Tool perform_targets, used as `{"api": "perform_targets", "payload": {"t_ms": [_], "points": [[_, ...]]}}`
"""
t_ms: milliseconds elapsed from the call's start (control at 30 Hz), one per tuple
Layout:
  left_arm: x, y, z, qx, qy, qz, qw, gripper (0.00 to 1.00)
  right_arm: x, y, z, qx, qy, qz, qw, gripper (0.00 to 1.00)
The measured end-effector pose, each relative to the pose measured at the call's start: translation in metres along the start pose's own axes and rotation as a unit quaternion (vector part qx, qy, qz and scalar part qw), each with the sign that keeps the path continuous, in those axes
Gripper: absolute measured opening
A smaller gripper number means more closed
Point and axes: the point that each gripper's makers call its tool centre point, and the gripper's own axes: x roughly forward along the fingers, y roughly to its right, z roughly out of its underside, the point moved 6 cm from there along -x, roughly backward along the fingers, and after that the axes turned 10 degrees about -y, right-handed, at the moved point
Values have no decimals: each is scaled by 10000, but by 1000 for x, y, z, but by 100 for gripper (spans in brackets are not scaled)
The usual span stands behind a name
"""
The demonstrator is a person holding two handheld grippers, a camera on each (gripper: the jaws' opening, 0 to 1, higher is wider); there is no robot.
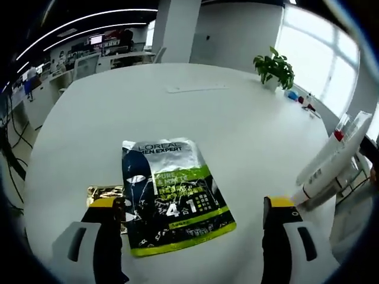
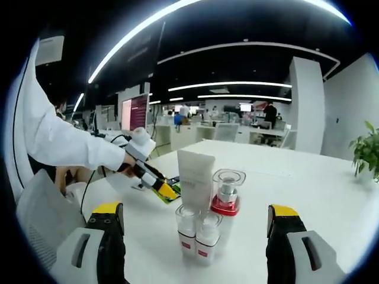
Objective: Arrange the skincare products in the storage area until every visible bottle or jar stands upright without overlapping.
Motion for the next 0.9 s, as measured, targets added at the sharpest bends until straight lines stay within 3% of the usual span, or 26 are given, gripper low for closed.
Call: {"api": "perform_targets", "payload": {"t_ms": [367,900], "points": [[7,-4,-4,54,119,5,9999,91,1,3,3,106,-97,18,9999,100],[24,-11,-19,322,36,-82,9994,86,3,6,7,188,-186,65,9996,100]]}}
